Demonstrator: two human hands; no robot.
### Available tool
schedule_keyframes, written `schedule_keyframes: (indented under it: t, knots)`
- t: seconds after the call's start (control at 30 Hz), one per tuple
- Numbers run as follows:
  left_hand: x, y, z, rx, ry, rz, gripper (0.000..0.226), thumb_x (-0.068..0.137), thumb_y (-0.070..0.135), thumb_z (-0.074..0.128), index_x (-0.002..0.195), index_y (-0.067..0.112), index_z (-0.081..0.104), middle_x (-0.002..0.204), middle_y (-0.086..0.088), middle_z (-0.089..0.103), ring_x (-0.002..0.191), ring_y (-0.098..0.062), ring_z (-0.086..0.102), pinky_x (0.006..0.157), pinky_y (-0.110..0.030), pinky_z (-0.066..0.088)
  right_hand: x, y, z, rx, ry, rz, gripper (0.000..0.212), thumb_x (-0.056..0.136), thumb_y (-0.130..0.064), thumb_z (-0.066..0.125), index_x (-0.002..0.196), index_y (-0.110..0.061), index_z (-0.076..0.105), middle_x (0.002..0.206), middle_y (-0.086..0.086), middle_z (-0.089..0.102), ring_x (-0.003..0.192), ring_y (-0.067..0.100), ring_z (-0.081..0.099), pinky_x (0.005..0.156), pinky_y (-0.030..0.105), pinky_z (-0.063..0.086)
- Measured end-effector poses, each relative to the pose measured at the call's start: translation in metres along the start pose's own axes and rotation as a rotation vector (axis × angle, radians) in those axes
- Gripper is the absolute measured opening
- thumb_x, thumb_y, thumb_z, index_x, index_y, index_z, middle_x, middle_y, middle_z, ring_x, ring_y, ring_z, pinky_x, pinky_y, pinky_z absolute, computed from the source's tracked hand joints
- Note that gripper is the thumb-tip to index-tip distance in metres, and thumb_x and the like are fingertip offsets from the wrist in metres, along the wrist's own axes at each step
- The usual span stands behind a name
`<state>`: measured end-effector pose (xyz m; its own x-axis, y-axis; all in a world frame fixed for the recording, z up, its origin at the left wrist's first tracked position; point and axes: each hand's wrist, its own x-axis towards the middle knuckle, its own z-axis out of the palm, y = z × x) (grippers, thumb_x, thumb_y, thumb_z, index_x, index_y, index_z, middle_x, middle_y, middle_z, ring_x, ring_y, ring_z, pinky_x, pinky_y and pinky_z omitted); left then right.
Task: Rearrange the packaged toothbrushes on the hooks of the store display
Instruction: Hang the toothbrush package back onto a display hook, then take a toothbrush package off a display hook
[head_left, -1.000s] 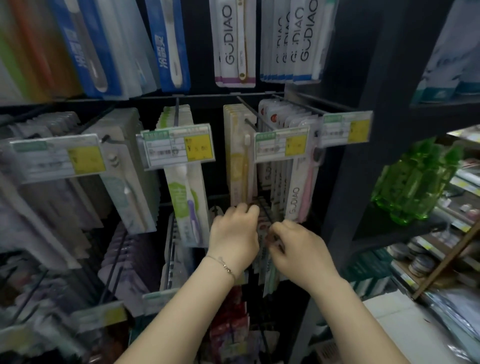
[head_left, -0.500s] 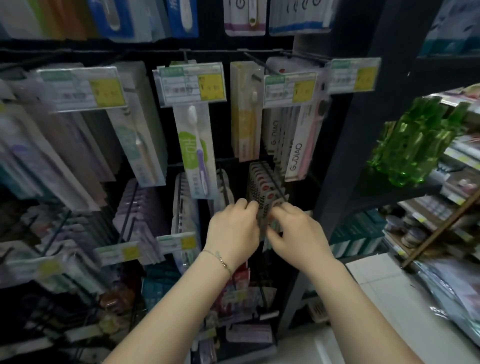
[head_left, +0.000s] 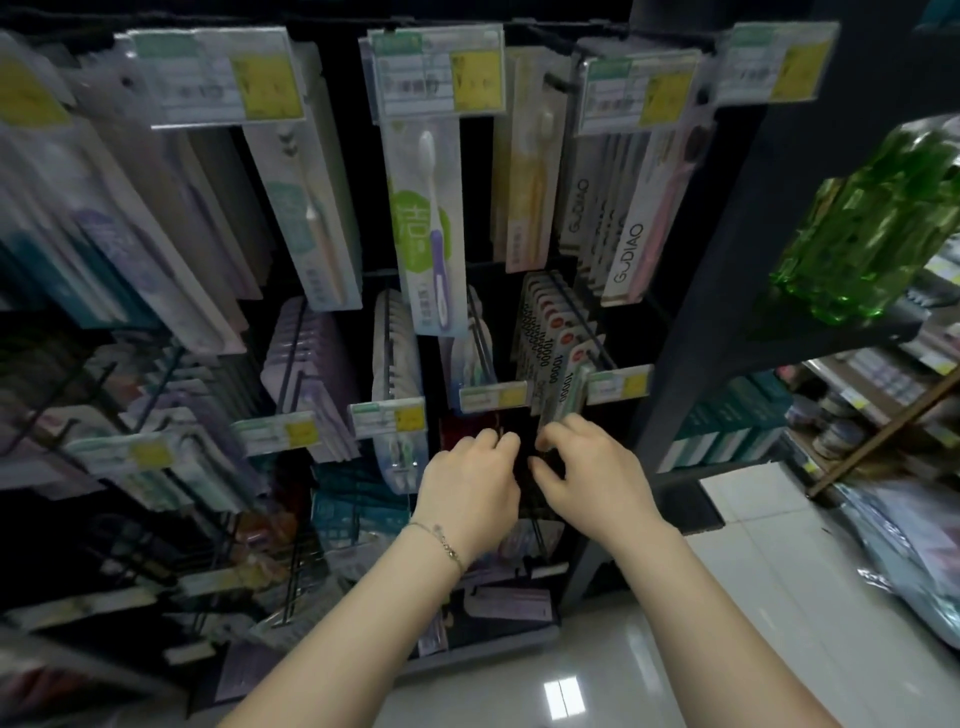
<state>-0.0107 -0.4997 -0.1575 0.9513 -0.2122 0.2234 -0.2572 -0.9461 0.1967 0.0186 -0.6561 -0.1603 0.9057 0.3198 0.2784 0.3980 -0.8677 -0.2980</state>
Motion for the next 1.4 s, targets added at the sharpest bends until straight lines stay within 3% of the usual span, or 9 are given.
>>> schedule_keyframes:
  t: [0.53, 0.67, 0.8, 0.9, 1.03, 1.13, 1.23, 1.33, 1.4]
  knots:
    - [0.004, -0.038, 0.063, -0.068, -0.256, -0.223, 0.032, 0.094, 0.024, 0.048, 0.125, 0.018, 0.045, 0.116, -0.002, 0.051, 0.106, -0.026, 0.054, 0.074, -0.038, 0.045, 0.026, 0.022, 0.077, 0.08, -0.23, 0.081, 0.025, 0.094, -0.037, 0.054, 0.111, -0.02, 0.059, 0.102, -0.003, 0.054, 0.091, 0.018, 0.056, 0.064, 0.031, 0.041]
    - [0.024, -0.045, 0.08, -0.066, -0.303, -0.28, 0.036, 0.094, 0.02, 0.049, 0.129, 0.016, 0.042, 0.121, -0.004, 0.048, 0.11, -0.027, 0.052, 0.072, -0.041, 0.049, 0.049, 0.029, 0.093, 0.155, -0.264, 0.108, 0.026, 0.095, -0.036, 0.054, 0.115, -0.02, 0.058, 0.109, -0.002, 0.055, 0.093, 0.019, 0.06, 0.067, 0.034, 0.052]
    - [0.051, -0.057, 0.101, -0.141, -0.306, -0.351, 0.047, 0.093, 0.015, 0.047, 0.139, 0.017, 0.037, 0.128, -0.006, 0.044, 0.116, -0.026, 0.048, 0.084, -0.043, 0.052, 0.074, 0.037, 0.103, 0.208, -0.293, 0.126, 0.037, 0.096, -0.034, 0.053, 0.131, -0.023, 0.053, 0.124, 0.001, 0.054, 0.11, 0.02, 0.056, 0.082, 0.034, 0.051]
    - [0.069, -0.066, 0.115, -0.167, -0.265, -0.41, 0.055, 0.097, 0.018, 0.044, 0.15, 0.015, 0.03, 0.143, -0.009, 0.04, 0.126, -0.028, 0.045, 0.098, -0.043, 0.049, 0.095, 0.039, 0.109, 0.269, -0.309, 0.171, 0.031, 0.095, -0.031, 0.054, 0.126, -0.024, 0.053, 0.119, 0.002, 0.056, 0.109, 0.023, 0.057, 0.083, 0.034, 0.051]
    - [0.092, -0.08, 0.131, -0.331, -0.144, -0.519, 0.052, 0.095, 0.023, 0.039, 0.146, 0.016, 0.034, 0.141, -0.007, 0.038, 0.127, -0.026, 0.048, 0.107, -0.024, 0.04, 0.124, 0.042, 0.119, 0.327, -0.304, 0.18, 0.041, 0.093, -0.034, 0.058, 0.131, -0.022, 0.047, 0.126, 0.006, 0.051, 0.114, 0.026, 0.055, 0.088, 0.037, 0.05]
    - [0.106, -0.083, 0.127, -0.517, -0.036, -0.614, 0.065, 0.091, 0.014, 0.059, 0.15, 0.011, 0.032, 0.151, -0.009, 0.036, 0.134, -0.022, 0.04, 0.089, 0.01, 0.013, 0.139, 0.045, 0.127, 0.457, -0.267, 0.157, 0.061, 0.092, -0.033, 0.064, 0.144, -0.024, 0.033, 0.137, 0.004, 0.045, 0.122, 0.021, 0.05, 0.093, 0.028, 0.042]
    - [0.121, -0.084, 0.123, -0.642, 0.069, -0.58, 0.08, 0.094, 0.014, 0.064, 0.157, 0.011, 0.016, 0.16, -0.007, 0.023, 0.146, -0.016, 0.026, 0.104, -0.004, 0.008, 0.152, 0.047, 0.137, 0.618, -0.212, 0.171, 0.073, 0.095, -0.033, 0.063, 0.153, -0.028, 0.02, 0.146, 0.0, 0.037, 0.131, 0.014, 0.041, 0.1, 0.022, 0.032]
    - [0.134, -0.087, 0.123, -0.741, 0.16, -0.557, 0.073, 0.099, 0.015, 0.055, 0.157, 0.019, 0.012, 0.159, -0.004, 0.023, 0.142, -0.007, 0.024, 0.118, -0.024, 0.02, 0.164, 0.05, 0.146, 0.687, -0.198, 0.224, 0.081, 0.096, -0.033, 0.062, 0.157, -0.027, 0.01, 0.155, 0.0, 0.03, 0.14, 0.016, 0.035, 0.103, 0.023, 0.029]
    - [0.142, -0.092, 0.125, -0.851, 0.202, -0.627, 0.074, 0.095, 0.048, 0.055, 0.155, 0.024, 0.02, 0.157, -0.002, 0.028, 0.142, -0.018, 0.034, 0.119, -0.041, 0.031, 0.17, 0.051, 0.15, 0.718, -0.207, 0.253, 0.082, 0.097, -0.032, 0.061, 0.157, -0.028, 0.006, 0.157, 0.002, 0.029, 0.14, 0.019, 0.036, 0.102, 0.024, 0.031]
